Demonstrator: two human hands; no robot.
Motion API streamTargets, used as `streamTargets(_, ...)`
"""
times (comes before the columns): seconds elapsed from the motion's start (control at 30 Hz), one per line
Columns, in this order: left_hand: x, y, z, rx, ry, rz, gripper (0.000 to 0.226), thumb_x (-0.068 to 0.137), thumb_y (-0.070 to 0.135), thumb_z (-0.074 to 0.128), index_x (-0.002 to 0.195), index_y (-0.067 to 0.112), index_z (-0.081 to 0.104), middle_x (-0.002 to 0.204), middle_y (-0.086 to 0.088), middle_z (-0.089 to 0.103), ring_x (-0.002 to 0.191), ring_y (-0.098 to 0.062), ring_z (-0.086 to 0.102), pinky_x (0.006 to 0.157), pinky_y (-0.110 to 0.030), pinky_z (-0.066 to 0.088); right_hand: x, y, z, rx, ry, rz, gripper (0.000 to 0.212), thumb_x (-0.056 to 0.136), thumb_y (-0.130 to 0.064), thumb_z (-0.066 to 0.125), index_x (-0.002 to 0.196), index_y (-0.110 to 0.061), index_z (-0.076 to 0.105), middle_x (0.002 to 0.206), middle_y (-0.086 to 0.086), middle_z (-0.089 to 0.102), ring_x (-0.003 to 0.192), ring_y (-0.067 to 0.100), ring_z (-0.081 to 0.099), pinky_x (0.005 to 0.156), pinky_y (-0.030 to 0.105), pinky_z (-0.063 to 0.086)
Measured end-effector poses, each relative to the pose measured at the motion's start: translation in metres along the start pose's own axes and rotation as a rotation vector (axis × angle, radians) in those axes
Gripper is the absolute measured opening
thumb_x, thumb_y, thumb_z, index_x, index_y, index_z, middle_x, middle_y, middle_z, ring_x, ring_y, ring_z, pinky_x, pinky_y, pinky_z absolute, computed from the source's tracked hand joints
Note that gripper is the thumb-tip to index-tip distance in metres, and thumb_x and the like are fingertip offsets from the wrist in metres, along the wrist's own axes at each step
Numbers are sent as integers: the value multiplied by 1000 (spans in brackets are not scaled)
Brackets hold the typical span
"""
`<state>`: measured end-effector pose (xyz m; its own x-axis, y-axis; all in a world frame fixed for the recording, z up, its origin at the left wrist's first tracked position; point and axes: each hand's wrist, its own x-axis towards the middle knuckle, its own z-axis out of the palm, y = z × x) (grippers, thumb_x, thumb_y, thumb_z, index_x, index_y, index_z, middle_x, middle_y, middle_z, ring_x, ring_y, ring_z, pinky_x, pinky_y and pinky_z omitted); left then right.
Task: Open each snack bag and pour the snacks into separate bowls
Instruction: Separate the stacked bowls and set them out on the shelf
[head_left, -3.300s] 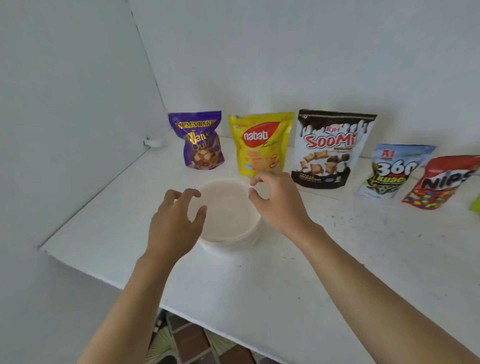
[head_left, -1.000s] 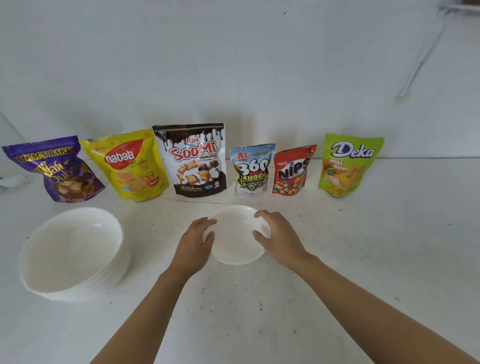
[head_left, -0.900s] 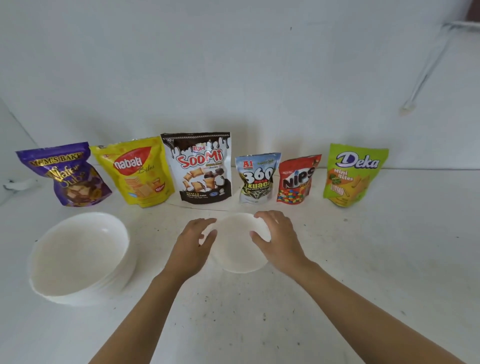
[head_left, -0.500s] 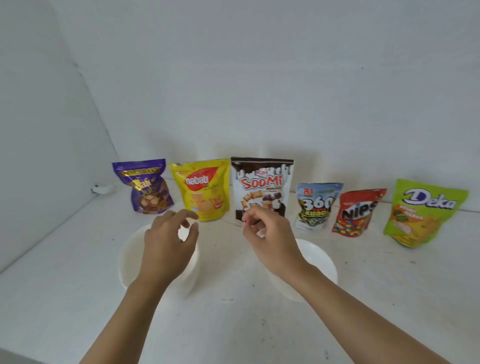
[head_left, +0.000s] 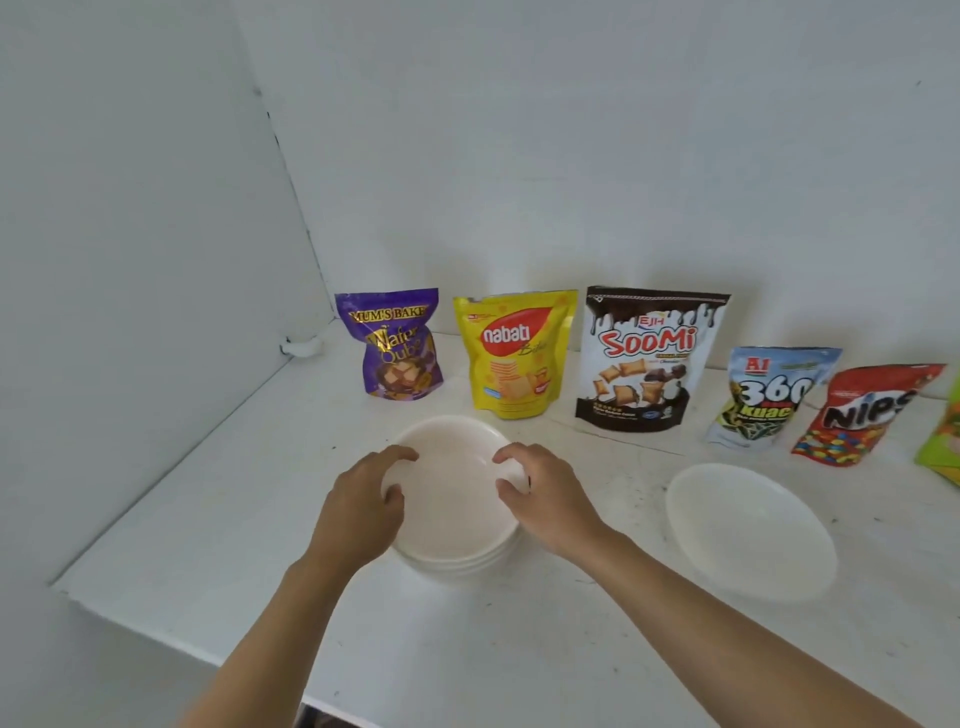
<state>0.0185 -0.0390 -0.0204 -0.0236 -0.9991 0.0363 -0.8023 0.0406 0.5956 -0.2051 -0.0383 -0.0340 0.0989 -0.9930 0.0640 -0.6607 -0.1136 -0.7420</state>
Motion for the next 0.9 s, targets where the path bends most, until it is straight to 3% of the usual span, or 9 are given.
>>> streamTargets(0.1,5,-11,-6,-23,32,25,46,94,1,50,128,28,62,134,2,62,117,-24,58,94,-36,49,3,-5,10,4,-1,-32,36,95,-9,53,128,-23,59,107,-4,56,70,1,47,73,24,38)
streamTargets(0.3,13,-29,-15,-24,44,56,48,97,1,45,133,29,59,143,3,57,123,-27,55,101,-40,49,11,-20,25,-57,24,-47,36,98,-6,47,131,-19,54,74,-19,40,63,1,43,57,19,34)
streamTargets(0.37,13,-30,-17,10,49,108,46,98,3,46,132,31,58,148,5,54,122,-29,55,101,-43,51,11,-24,24,-116,39,-56,36,99,-10,46,132,-23,52,74,-19,43,65,2,45,57,19,37)
streamTargets(0.47,18,-29,-23,21,62,141,42,101,7,46,133,33,55,150,4,52,119,-28,57,98,-46,53,11,-32,17,-176,87,-65,35,99,-17,46,132,-29,52,91,-8,58,80,9,52,66,33,49)
streamTargets(0.6,28,-15,-32,31,101,198,42,101,10,45,134,33,55,147,3,54,119,-26,55,96,-47,53,13,-44,-4,-79,196,-93,30,98,-12,49,123,-24,59,62,-13,44,57,6,45,52,24,34)
streamTargets(0.77,34,1,-34,24,-31,110,42,101,8,42,131,35,54,145,3,52,120,-19,50,98,-39,47,15,-40,-16,0,115,-31,29,98,-9,50,123,-19,60,56,-11,42,52,4,43,54,26,37)
streamTargets(0.9,29,-6,-29,214,-83,16,46,100,11,42,130,45,49,160,9,33,135,-25,41,107,-51,37,9,-39,-6,4,69,-35,33,97,-9,49,127,-18,60,60,-15,38,52,2,41,51,17,32)
